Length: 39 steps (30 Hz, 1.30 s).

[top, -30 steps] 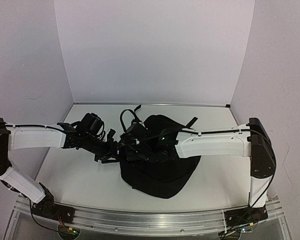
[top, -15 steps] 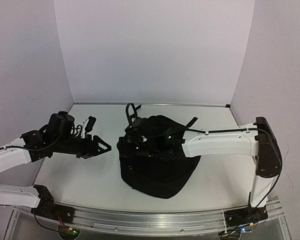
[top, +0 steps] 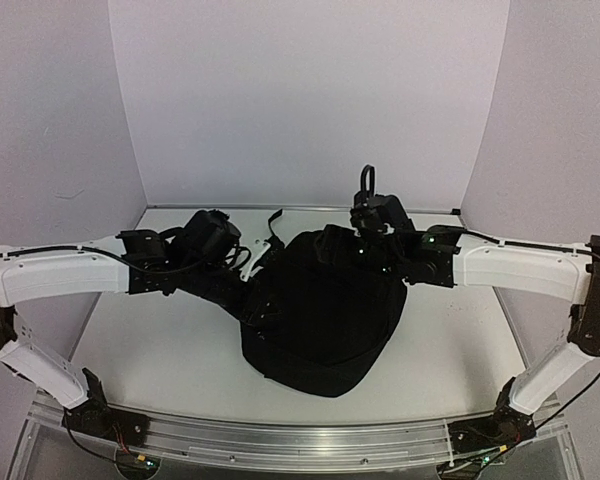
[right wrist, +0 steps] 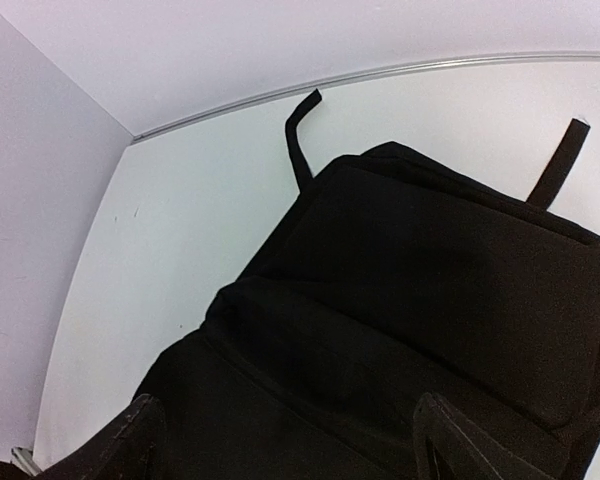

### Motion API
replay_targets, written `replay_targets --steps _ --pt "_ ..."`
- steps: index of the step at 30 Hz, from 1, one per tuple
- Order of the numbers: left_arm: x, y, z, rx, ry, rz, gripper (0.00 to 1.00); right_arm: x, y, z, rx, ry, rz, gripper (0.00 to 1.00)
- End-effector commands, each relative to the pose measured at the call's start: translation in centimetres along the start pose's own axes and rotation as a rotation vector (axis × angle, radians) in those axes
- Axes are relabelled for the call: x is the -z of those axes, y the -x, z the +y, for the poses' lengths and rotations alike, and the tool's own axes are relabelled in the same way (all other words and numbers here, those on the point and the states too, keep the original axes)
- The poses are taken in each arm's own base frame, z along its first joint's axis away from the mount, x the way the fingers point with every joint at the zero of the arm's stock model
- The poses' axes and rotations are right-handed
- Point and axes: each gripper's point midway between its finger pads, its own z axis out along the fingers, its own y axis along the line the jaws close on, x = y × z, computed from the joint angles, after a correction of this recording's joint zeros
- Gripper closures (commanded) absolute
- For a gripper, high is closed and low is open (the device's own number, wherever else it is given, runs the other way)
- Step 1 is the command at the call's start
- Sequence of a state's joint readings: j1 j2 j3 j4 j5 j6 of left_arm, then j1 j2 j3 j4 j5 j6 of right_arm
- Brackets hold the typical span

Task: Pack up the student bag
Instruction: Zip the student bag at the center of the board.

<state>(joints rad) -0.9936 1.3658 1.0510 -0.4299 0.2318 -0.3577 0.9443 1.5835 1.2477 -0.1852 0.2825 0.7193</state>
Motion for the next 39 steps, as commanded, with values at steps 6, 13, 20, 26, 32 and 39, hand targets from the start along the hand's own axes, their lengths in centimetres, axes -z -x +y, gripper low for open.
replay_targets --steps 6,13,20,26,32,39 --pt "-3.2 -1.0 0.4 -0.165 0.059 0.215 0.53 3.2 1.7 -1.5 -0.061 0.007 -0.063 0.14" --pt "-4.1 -3.2 0.3 -0.252 0.097 0.332 0.46 3.8 1.6 -2.6 -0.080 -0.007 -0.073 0.13" --pt "-4.2 -4.8 1.8 -0.350 0.232 0.367 0.50 4.3 1.9 -3.1 -0.091 -0.011 -0.086 0.13" --pt "-4.8 -4.6 1.5 -0.360 0.231 0.363 0.88 4.5 2.2 -3.1 -0.093 -0.010 -0.092 0.12" --pt "-4.2 -3.2 1.8 -0.325 0.278 0.287 1.00 5.4 1.3 -1.0 0.045 0.127 -0.041 0.12" --pt "-2.1 -0.1 2.0 -0.173 0.319 0.067 1.00 8.9 -5.2 5.0 0.322 0.449 0.070 0.12"
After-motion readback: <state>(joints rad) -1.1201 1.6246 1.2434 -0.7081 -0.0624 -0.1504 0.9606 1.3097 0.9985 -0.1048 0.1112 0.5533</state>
